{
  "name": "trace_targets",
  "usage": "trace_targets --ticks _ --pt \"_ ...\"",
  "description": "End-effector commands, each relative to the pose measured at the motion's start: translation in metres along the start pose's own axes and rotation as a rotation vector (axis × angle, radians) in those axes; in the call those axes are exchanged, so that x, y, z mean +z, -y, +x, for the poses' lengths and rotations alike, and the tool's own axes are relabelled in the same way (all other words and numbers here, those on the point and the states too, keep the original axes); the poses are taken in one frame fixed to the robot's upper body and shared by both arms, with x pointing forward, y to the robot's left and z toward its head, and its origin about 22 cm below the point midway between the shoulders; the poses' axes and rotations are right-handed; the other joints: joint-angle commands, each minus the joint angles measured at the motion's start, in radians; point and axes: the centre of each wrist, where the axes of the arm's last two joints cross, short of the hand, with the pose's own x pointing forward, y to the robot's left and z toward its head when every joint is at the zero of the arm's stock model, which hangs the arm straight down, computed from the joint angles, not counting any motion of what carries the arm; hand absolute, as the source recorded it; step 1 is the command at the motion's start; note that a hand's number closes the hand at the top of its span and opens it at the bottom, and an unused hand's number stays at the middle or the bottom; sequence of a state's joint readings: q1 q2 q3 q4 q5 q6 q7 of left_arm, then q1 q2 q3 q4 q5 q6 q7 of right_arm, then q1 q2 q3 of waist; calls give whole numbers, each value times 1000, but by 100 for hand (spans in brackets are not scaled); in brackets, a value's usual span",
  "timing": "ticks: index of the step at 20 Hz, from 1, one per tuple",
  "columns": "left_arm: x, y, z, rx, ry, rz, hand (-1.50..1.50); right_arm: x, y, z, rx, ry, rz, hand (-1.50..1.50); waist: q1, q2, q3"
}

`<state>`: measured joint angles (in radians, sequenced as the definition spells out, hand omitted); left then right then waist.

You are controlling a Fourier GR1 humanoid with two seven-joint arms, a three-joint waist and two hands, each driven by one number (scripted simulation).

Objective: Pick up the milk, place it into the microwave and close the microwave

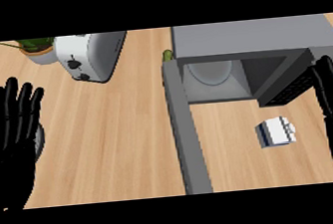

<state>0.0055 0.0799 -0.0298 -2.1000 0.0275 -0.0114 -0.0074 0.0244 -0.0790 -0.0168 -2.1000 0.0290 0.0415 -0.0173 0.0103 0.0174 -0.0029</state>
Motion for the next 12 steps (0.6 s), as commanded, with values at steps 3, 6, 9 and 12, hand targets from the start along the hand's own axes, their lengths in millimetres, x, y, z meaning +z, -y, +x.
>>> trace_targets --ticks 3,6,9,12 --pt "16 8 4 -28 -52 49 -150 23 16 -3 24 -17 -35 -150 -11 -19 3" --pt "7 8 15 -52 -60 109 -150 30 34 13 73 -31 -88 -150 -15 -19 3" --pt "27 10 -11 169 -172 235 -150 54 34 -6 -33 -180 -28 -150 -19 -19 3" --pt "62 14 0 183 -186 211 -150 60 41 2 -35 -171 -38 -150 -8 -20 3"
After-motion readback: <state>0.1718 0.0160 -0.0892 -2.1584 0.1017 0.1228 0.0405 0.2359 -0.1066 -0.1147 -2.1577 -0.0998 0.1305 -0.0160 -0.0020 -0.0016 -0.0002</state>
